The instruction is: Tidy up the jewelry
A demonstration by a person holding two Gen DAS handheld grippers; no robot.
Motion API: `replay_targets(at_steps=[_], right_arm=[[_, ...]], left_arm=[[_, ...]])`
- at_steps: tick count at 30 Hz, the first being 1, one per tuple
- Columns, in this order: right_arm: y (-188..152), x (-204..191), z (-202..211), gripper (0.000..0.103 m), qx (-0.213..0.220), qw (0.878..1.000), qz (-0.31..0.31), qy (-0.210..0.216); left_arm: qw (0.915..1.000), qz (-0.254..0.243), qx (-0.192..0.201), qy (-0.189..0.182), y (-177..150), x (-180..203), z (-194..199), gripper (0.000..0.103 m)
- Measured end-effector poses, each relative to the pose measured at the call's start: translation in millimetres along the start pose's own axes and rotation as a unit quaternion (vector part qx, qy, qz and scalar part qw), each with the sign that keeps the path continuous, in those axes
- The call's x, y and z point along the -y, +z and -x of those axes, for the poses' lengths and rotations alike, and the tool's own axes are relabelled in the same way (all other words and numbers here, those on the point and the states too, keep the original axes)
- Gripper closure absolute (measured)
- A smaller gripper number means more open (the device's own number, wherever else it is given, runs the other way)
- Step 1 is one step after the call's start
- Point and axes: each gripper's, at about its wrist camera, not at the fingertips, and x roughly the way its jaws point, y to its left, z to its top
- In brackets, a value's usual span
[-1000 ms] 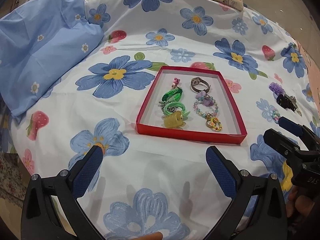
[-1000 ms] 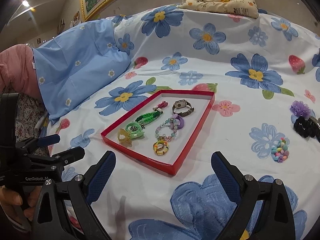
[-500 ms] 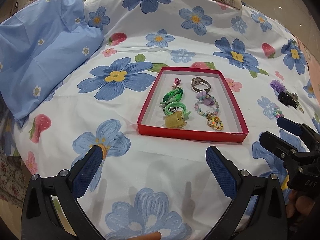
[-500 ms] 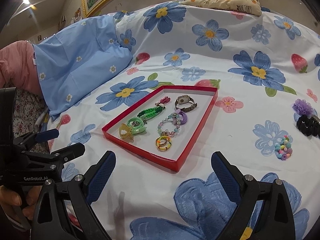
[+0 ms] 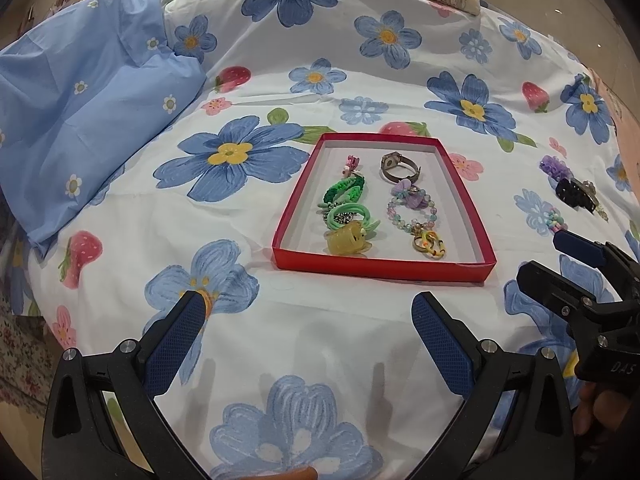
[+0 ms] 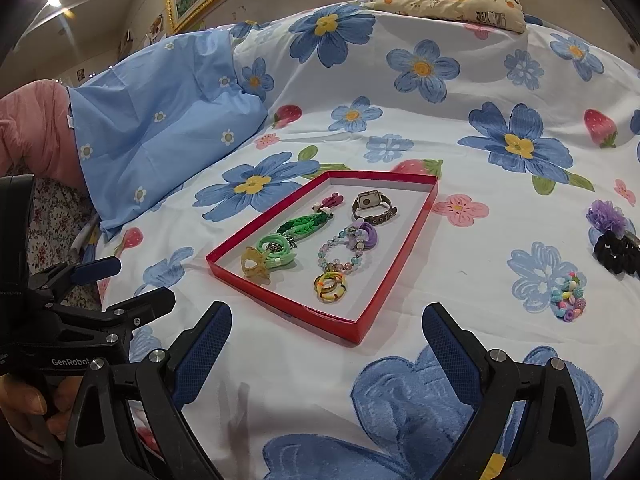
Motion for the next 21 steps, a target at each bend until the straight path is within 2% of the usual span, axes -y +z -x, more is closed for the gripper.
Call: replay_targets(at_steps=[21], right_arm=[[1.5, -0.9, -0.3, 0.005, -0.003, 1.000, 0.000, 0.002]], left_arm=[[1.0000, -0.003, 0.001, 0.005, 0.1, 1.4, -0.6, 0.000]])
